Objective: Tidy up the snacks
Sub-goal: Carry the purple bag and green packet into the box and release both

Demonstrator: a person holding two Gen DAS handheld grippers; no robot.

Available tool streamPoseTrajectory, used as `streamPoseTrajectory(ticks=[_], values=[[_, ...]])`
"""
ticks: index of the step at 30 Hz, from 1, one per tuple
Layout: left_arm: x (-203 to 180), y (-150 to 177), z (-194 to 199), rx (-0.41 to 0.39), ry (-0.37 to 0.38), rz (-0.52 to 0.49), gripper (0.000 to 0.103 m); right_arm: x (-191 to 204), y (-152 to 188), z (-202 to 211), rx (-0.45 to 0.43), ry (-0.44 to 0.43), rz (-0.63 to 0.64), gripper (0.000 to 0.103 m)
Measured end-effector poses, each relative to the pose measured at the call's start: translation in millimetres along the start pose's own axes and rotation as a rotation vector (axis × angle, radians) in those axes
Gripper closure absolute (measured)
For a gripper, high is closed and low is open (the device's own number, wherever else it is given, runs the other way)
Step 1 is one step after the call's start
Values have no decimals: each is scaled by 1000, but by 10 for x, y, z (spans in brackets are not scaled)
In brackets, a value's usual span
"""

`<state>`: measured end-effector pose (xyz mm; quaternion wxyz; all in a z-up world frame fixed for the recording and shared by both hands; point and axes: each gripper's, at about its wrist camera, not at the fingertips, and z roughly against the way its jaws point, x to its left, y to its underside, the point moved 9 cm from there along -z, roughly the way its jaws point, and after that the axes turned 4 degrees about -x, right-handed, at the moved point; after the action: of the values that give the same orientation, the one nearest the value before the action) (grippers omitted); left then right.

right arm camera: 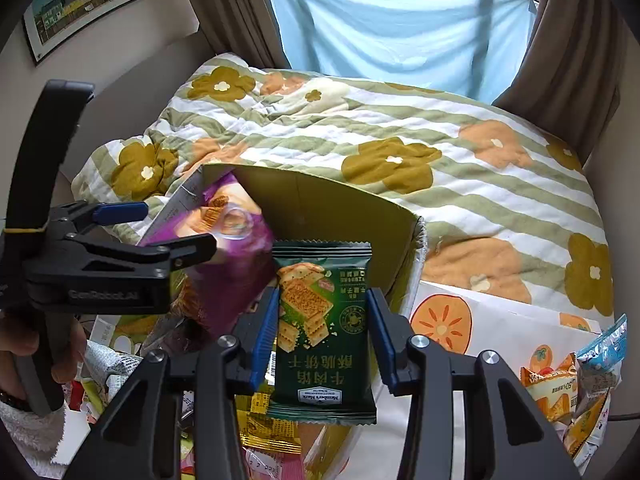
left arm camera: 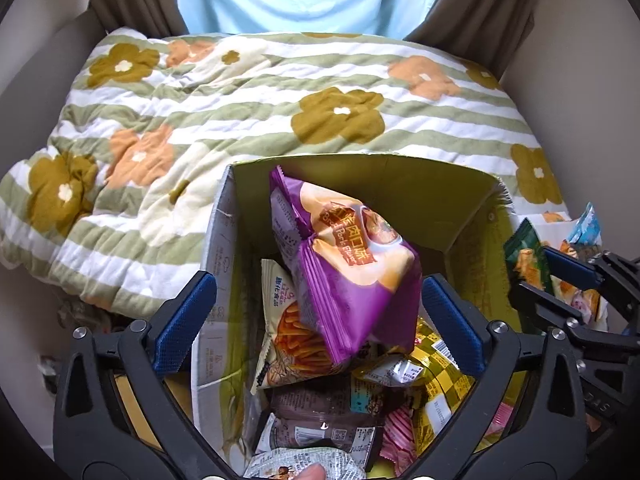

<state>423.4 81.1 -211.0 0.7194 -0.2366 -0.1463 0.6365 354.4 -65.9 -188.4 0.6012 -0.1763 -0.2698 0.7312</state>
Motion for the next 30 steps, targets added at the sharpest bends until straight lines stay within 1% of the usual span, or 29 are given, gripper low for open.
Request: streamPoseTrajectory(ticks=[2,5,8,11,14,16,18,20,24,30], values=[[59,36,48,-4,-1,23,1,-1,4,-32,5,-8,-2,63],[137,144,124,0,-22,59,1,-14,14,-79,15,-24,-4,63],[178,243,195,-1,-17,93,1,-23,7,-116,22,-29,-3,63],[203,302,239,-7,-20,110,1,-32,-12,-142,19,-22,1,63],[226,332,292,-16,-39,121,1,-26,-38,-172,12,-20,8,63],[253,366,337,-21,-52,126,1,-14,-27,-177,5,-13,21,51],[269,414,356,-18,-63,131,1,1,8,-157,-2,-12,32,27],[259,485,365,-9,-65,136,1,-2,51,-136,-9,-16,29,19],[219,585,430,-15,-61,144,1,11,166,-60,-14,-26,17,19],[193,651,624,-48,-59,148,1,79,230,99,-30,-23,24,18]])
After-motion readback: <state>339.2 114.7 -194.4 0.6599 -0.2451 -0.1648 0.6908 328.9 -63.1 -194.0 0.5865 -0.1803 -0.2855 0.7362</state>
